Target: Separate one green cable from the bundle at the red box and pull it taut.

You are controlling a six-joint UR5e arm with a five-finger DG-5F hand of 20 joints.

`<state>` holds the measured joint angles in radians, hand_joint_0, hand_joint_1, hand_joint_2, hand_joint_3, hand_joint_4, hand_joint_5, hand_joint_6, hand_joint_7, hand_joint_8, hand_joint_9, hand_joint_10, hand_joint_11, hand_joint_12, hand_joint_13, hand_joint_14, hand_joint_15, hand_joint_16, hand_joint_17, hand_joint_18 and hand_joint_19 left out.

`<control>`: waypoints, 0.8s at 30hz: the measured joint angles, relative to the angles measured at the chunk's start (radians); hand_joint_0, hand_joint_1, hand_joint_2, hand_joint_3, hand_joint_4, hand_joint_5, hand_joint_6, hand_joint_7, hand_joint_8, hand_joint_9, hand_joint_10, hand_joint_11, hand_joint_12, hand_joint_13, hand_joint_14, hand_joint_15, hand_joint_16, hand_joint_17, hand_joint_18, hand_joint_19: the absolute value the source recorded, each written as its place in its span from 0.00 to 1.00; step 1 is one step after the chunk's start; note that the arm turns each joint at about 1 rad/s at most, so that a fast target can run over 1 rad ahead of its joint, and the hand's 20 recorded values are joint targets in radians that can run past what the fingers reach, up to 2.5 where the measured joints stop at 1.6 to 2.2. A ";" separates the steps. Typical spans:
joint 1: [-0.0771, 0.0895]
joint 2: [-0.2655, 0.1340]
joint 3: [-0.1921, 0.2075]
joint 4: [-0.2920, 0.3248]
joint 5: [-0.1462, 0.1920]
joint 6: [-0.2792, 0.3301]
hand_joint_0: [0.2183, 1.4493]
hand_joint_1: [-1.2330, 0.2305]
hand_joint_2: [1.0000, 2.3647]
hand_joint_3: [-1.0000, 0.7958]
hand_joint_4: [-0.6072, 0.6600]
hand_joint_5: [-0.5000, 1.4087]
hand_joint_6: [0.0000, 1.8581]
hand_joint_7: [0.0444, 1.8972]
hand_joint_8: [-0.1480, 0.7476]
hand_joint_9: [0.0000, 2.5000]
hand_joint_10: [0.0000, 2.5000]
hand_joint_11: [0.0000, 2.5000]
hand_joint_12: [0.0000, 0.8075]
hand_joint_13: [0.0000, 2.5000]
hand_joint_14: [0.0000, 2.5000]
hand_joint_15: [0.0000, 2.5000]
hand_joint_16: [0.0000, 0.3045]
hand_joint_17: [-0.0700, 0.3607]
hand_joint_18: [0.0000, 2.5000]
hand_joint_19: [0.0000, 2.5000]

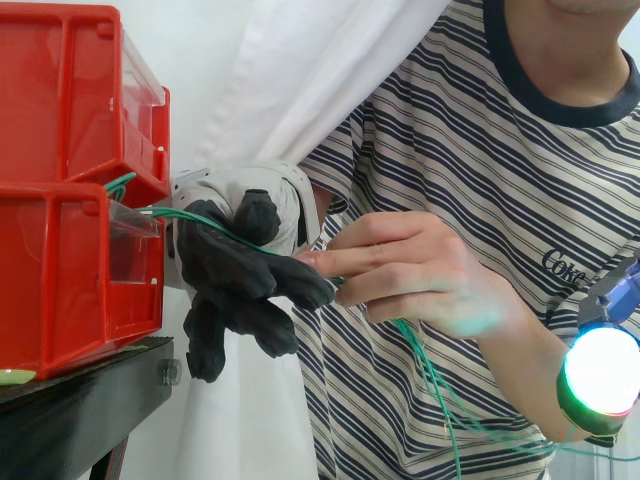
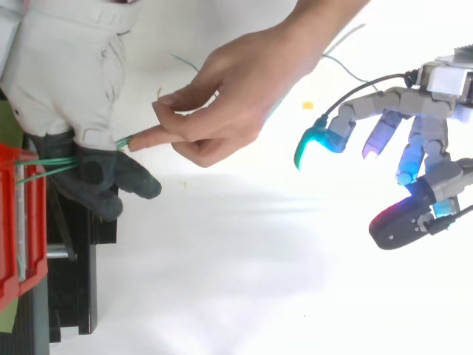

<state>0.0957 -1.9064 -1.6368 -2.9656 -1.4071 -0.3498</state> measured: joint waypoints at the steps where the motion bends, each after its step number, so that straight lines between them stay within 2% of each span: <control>1: 0.000 0.000 0.000 0.000 0.000 0.000 0.45 0.39 0.00 0.28 0.87 0.21 0.27 0.40 0.65 0.77 0.00 0.08 0.47 0.62 0.00 0.07 0.08 0.28 0.29 0.18; 3: 0.000 0.000 0.000 0.000 0.000 0.000 0.45 0.39 0.00 0.28 0.87 0.21 0.27 0.44 0.65 0.78 0.00 0.09 0.47 0.63 0.00 0.07 0.07 0.28 0.29 0.18; 5: 0.000 0.000 0.000 0.000 0.000 0.000 0.46 0.38 0.00 0.28 0.87 0.22 0.27 0.47 0.59 0.81 0.00 0.12 0.45 0.62 0.00 0.03 0.07 0.27 0.28 0.17; 7: 0.000 0.000 0.000 0.000 0.000 0.000 0.46 0.38 0.00 0.28 0.86 0.22 0.27 0.46 0.57 0.81 0.00 0.12 0.44 0.61 0.00 0.01 0.06 0.27 0.27 0.17; 10: 0.000 0.000 0.000 0.000 0.000 0.000 0.46 0.38 0.00 0.28 0.84 0.21 0.27 0.38 0.48 0.75 0.00 0.03 0.43 0.56 0.00 0.00 0.06 0.25 0.25 0.15; 11: 0.000 0.000 0.000 0.000 0.000 0.000 0.46 0.38 0.00 0.28 0.83 0.21 0.27 0.37 0.48 0.72 0.00 0.00 0.41 0.52 0.00 0.00 0.05 0.25 0.24 0.15; 14: 0.000 0.000 0.000 0.000 0.000 0.000 0.46 0.37 0.00 0.28 0.80 0.21 0.27 0.34 0.49 0.68 0.00 0.00 0.34 0.45 0.00 0.00 0.05 0.24 0.21 0.13; 17: 0.000 0.000 0.000 0.000 0.000 0.000 0.46 0.36 0.00 0.28 0.80 0.21 0.27 0.33 0.47 0.68 0.00 0.00 0.31 0.45 0.00 0.00 0.04 0.23 0.20 0.13; 24: 0.000 0.000 0.000 0.000 0.000 0.000 0.46 0.36 0.00 0.28 0.79 0.21 0.27 0.32 0.47 0.70 0.00 0.00 0.35 0.45 0.00 0.00 0.04 0.22 0.21 0.13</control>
<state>0.0958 -1.9064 -1.6368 -2.9653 -1.4070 -0.3498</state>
